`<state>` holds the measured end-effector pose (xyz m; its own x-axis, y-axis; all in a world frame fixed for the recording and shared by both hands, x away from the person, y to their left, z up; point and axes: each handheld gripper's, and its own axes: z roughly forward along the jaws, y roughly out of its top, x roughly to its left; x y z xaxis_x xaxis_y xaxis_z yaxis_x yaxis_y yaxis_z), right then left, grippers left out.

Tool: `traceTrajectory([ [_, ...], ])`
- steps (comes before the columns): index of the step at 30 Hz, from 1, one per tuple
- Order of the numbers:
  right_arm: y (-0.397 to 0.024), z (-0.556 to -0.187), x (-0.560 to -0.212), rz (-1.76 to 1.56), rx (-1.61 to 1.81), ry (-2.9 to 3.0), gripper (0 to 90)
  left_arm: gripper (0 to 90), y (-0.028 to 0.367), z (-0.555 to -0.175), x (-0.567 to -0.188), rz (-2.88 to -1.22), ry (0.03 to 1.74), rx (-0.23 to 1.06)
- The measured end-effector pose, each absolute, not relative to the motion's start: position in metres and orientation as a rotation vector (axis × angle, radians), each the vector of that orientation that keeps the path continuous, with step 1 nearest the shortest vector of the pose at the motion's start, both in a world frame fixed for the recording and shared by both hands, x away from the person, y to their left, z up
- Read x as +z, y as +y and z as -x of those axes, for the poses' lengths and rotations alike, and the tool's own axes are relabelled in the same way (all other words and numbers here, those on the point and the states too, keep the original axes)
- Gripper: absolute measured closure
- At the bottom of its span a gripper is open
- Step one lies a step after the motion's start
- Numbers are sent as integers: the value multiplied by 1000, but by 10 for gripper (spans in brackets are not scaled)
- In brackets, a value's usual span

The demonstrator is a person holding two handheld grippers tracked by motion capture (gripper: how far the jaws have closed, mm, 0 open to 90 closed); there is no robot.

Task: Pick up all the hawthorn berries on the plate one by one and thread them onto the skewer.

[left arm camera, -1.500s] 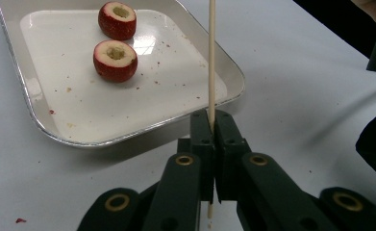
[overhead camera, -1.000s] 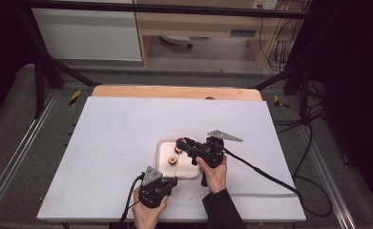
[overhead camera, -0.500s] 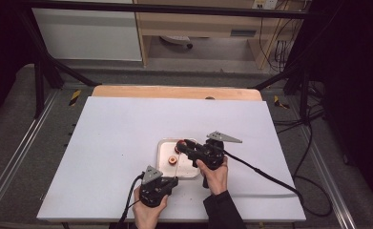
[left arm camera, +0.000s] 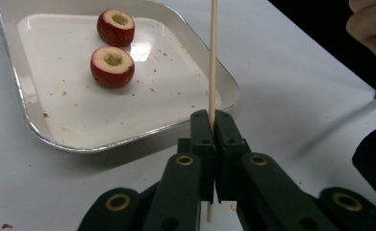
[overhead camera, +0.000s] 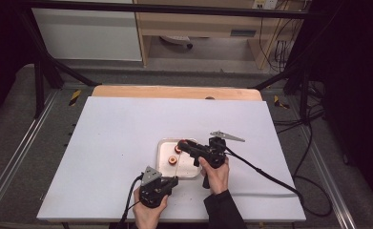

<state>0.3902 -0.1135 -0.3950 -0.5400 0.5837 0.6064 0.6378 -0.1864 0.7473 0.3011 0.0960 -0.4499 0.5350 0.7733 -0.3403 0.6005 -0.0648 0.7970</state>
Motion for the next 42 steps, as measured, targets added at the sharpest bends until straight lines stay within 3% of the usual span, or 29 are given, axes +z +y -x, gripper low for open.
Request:
traceTrajectory([
  [12, -123, -394, -392, 1439, -1758, -2087, 608, 885, 96, -299, -441, -1855, 1126, 239],
  [22, -124, -395, -386, 1429, -1720, -1947, 608, 885, 92, -297, -441, -1842, 1124, 270],
  [42, -118, -392, -376, 1327, -1791, -2135, 609, 885, 108, -292, -428, -1793, 1104, 208],
])
